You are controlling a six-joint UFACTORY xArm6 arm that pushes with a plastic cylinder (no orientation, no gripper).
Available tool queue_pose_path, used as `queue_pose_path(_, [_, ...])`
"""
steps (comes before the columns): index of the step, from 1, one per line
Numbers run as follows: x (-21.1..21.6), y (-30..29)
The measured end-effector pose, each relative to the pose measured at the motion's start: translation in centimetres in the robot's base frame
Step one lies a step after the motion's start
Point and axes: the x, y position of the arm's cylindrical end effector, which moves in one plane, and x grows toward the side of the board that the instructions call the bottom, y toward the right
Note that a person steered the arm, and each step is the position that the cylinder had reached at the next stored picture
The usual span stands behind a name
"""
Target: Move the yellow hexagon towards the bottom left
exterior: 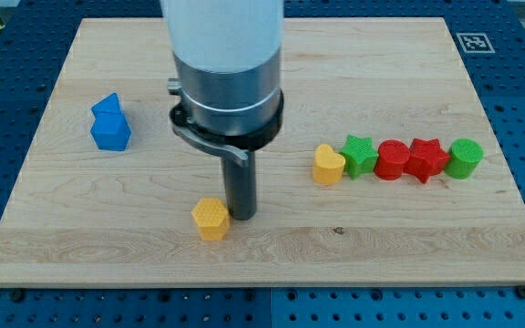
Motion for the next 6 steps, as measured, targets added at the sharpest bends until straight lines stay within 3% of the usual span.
queue_pose_path(3, [0.1, -6.4])
queue_pose_path(5, [1.0, -3.5])
queue_pose_path(6, [1.3, -5.2])
